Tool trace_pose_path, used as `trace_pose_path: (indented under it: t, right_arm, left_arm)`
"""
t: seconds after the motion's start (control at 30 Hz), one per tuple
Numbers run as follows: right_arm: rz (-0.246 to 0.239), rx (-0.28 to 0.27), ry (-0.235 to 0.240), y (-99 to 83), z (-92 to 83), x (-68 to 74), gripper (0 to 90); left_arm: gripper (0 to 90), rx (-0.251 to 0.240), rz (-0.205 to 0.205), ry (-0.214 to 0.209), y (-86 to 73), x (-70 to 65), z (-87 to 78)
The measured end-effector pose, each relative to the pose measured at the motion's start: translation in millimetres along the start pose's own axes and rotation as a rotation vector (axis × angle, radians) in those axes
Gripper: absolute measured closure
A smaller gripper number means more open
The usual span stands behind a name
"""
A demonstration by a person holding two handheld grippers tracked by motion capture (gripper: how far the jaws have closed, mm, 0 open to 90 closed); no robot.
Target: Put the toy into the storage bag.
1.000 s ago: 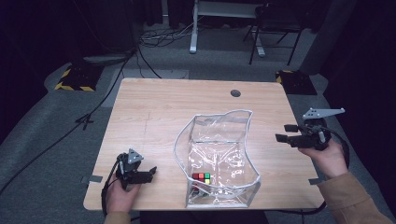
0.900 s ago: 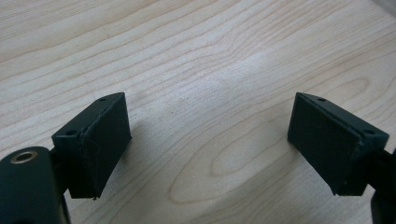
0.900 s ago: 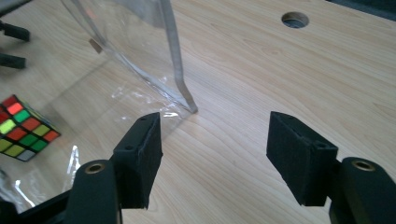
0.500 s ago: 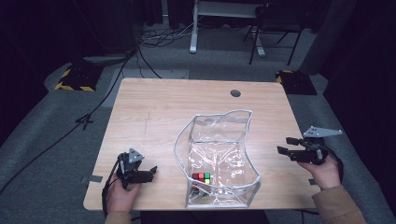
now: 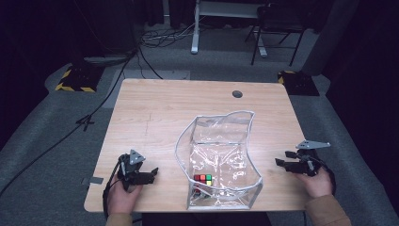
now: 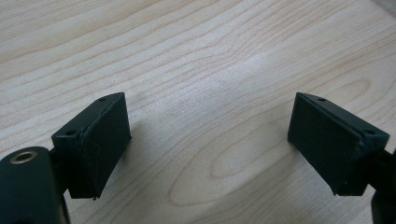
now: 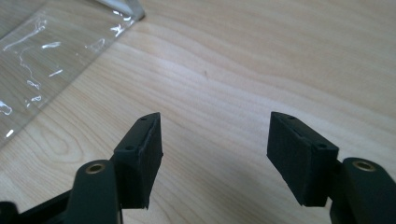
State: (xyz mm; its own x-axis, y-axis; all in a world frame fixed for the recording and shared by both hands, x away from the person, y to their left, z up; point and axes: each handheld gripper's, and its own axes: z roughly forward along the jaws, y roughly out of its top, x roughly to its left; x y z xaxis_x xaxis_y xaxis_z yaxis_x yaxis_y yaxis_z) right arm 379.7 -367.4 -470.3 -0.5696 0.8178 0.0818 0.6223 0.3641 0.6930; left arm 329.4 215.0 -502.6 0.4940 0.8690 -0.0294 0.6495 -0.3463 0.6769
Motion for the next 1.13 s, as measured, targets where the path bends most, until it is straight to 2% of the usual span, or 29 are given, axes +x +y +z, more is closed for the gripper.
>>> trace_pose_path:
  t: [0.17,0.23,0.3,0.5,0.57,0.63,0.7,1.13]
  right_arm:
    - [-0.029,0.087,-0.006,-6.2,10.8,5.2,32.4]
    - [-0.053,0.104,-0.030,-7.9,14.0,8.9,30.9]
    - [-0.081,0.090,-0.050,-9.6,15.8,13.2,29.9]
    - [-0.066,0.063,-0.049,-11.9,18.2,15.0,23.7]
    - [-0.083,0.013,-0.045,-17.7,19.3,13.5,21.4]
    - [-0.071,-0.033,-0.043,-22.9,19.7,14.1,20.4]
    - [-0.091,-0.077,-0.035,-28.7,19.7,11.6,19.9]
    - [-0.128,-0.063,0.005,-28.3,20.3,9.4,14.3]
  left_arm:
    - [13.3,-0.001,0.000,0.000,0.0,0.0,0.1]
    - [13.3,0.000,0.000,0.000,0.0,0.0,0.0]
    - [13.3,0.000,0.000,0.000,0.0,0.0,0.0]
    - [13.3,0.000,0.000,0.000,0.0,0.0,0.0]
    - [13.3,0.000,0.000,0.000,0.0,0.0,0.0]
    - [13.3,0.000,0.000,0.000,0.0,0.0,0.0]
    - [13.3,0.000,0.000,0.000,0.0,0.0,0.0]
    - [13.1,0.000,-0.003,0.005,0.1,0.1,-0.2]
